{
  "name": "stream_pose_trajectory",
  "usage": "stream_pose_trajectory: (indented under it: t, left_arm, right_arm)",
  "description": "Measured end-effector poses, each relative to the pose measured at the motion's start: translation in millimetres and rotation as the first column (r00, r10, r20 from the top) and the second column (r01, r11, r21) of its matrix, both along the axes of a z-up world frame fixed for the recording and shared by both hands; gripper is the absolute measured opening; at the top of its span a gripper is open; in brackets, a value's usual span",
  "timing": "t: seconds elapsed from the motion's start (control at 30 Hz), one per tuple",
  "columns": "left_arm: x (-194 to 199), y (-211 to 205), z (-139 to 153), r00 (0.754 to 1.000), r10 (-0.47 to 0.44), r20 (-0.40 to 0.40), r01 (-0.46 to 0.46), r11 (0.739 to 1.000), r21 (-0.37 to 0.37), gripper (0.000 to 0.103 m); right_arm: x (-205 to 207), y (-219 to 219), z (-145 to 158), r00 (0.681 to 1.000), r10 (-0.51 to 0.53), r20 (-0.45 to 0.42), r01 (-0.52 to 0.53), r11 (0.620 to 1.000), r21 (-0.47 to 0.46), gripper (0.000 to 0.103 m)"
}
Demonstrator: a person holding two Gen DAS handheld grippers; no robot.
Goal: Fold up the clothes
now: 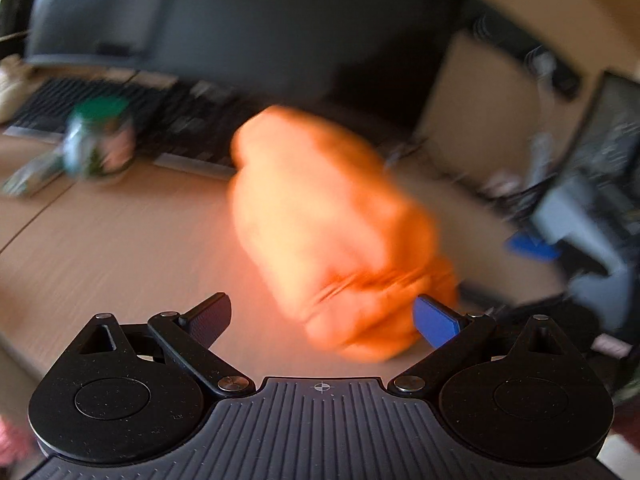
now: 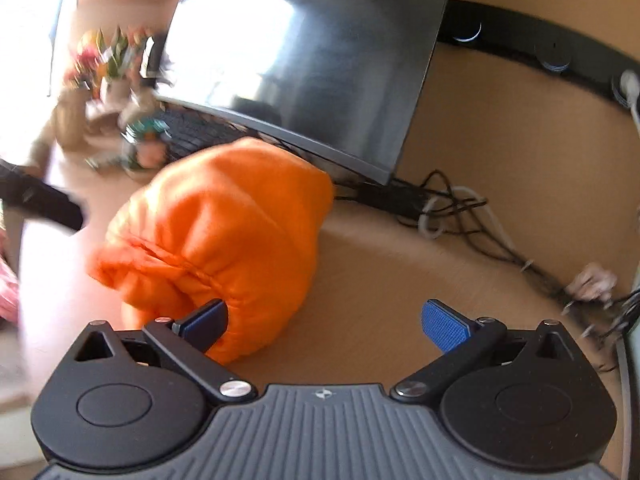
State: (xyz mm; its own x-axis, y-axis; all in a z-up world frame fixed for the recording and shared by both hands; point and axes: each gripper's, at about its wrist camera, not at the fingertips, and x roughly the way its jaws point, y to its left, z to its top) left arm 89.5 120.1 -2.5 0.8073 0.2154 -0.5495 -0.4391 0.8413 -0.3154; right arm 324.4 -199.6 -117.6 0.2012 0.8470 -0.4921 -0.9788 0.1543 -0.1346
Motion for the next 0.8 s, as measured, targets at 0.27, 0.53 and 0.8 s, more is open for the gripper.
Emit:
stream_pose_trajectory:
  t: [0.27,0.53,0.8]
  left_arm:
    - [88,36,-7,0.998,-0.049,0.043,0.054,0.99,-0.129,0.101]
    - [91,50,-49,0.999,0.035,-0.024,-0.039,0.976,-0.213,0.101]
    - [53,10,-15,0.988,0.151,-0.015,-0.152,0.987,-0.053,0.103]
  right_arm:
    - [-46,45,-22,0.978,0.138,0.158,-0.125,0.988,-0.089,0.103]
    - [-23,50,-24,0.989,0.1,0.113,-0.084,0.987,-0.136,0.103]
    - [11,1,3,0.972,0.005,-0.233,-0.02,0.998,-0.06,0.103]
